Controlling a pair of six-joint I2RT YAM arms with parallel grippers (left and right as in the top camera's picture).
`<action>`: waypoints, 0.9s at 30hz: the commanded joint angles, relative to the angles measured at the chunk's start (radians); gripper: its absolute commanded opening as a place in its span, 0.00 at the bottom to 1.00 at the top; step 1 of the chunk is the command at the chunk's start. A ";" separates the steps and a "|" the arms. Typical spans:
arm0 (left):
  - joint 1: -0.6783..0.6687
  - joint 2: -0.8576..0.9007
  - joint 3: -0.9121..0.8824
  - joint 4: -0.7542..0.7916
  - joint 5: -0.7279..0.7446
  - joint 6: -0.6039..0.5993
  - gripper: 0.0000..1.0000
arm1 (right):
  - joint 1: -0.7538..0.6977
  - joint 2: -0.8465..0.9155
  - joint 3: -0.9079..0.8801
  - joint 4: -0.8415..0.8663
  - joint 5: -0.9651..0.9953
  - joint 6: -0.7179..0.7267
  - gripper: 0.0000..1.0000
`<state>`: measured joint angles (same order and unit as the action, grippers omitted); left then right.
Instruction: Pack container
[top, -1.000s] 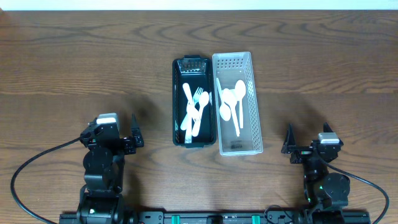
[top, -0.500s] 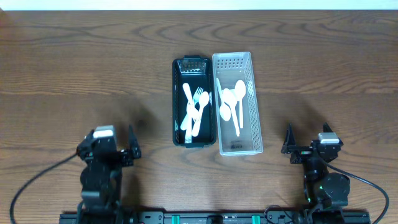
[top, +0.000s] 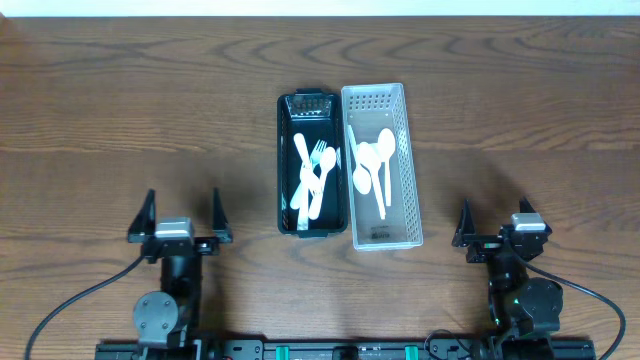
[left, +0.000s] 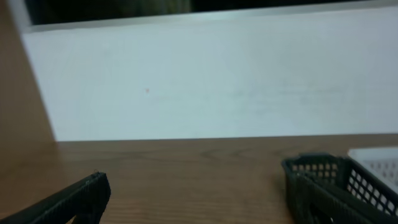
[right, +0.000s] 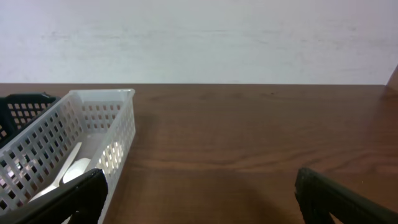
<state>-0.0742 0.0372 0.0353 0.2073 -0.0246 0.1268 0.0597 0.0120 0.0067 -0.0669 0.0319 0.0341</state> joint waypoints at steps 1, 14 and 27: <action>-0.003 -0.030 -0.031 -0.008 0.066 0.023 0.98 | 0.012 -0.003 -0.001 -0.005 -0.006 0.013 0.99; -0.003 -0.029 -0.030 -0.278 0.078 -0.005 0.98 | 0.012 -0.003 -0.001 -0.005 -0.006 0.013 0.99; -0.003 -0.025 -0.030 -0.278 0.078 -0.005 0.98 | 0.012 -0.003 -0.001 -0.005 -0.006 0.013 0.99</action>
<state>-0.0742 0.0151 0.0162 -0.0250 0.0528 0.1310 0.0605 0.0124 0.0067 -0.0669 0.0296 0.0376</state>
